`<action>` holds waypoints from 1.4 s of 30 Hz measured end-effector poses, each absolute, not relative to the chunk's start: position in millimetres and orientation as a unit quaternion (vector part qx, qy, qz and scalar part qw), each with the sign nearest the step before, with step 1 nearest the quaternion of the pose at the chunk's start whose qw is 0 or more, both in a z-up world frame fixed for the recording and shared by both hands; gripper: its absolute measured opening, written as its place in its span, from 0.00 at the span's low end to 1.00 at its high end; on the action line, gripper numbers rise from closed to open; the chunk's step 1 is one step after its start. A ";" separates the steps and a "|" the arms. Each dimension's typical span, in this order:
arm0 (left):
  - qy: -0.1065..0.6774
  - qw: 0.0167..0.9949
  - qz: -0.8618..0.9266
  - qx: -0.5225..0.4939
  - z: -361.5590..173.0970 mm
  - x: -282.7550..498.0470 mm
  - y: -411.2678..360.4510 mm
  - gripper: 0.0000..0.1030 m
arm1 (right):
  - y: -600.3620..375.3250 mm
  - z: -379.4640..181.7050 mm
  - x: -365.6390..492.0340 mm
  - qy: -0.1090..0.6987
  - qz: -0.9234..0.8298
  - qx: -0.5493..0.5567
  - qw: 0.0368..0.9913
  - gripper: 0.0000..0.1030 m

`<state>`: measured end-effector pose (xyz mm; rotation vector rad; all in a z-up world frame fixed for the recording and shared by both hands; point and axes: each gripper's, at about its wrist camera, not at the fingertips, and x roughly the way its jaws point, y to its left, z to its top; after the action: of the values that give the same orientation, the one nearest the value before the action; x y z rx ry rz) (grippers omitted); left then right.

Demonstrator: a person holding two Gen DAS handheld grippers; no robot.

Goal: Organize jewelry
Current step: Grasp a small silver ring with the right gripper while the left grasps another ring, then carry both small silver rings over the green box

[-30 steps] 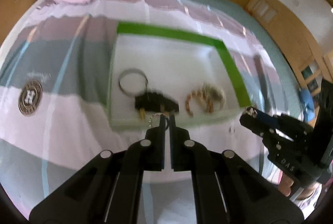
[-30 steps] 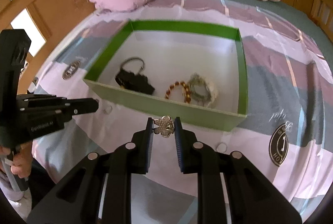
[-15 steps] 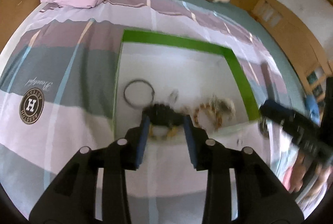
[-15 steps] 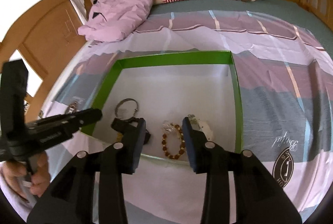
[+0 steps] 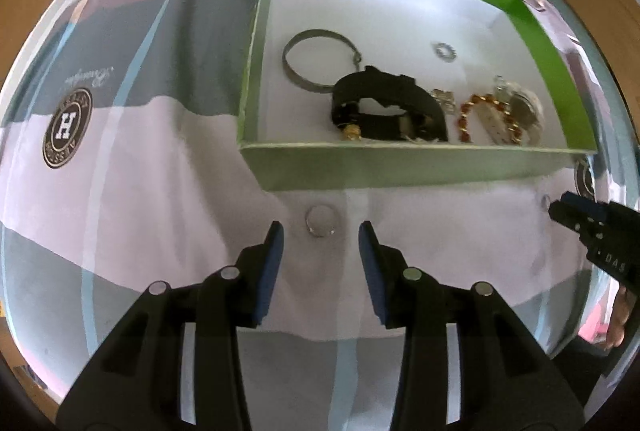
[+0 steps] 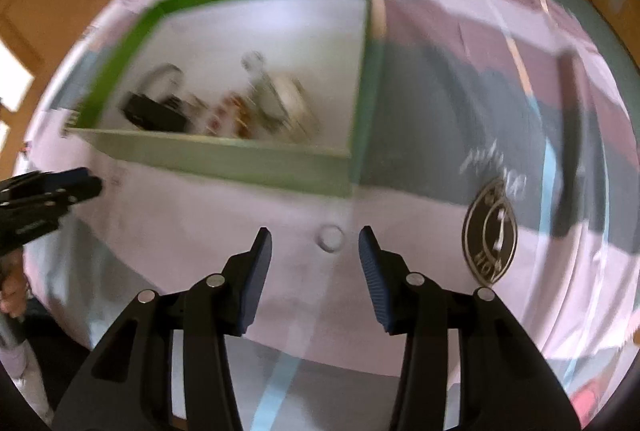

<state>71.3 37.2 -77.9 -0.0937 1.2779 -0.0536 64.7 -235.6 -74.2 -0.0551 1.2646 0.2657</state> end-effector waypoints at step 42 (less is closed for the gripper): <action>0.566 0.823 -0.055 -0.018 -51.5 52.5 12.9 0.17 | -188.8 -70.6 59.7 0.587 0.171 -0.036 0.791 0.17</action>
<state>52.5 12.9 -51.5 -0.0374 1.2035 -0.1171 59.7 -188.8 -70.6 -0.0781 1.2633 0.3681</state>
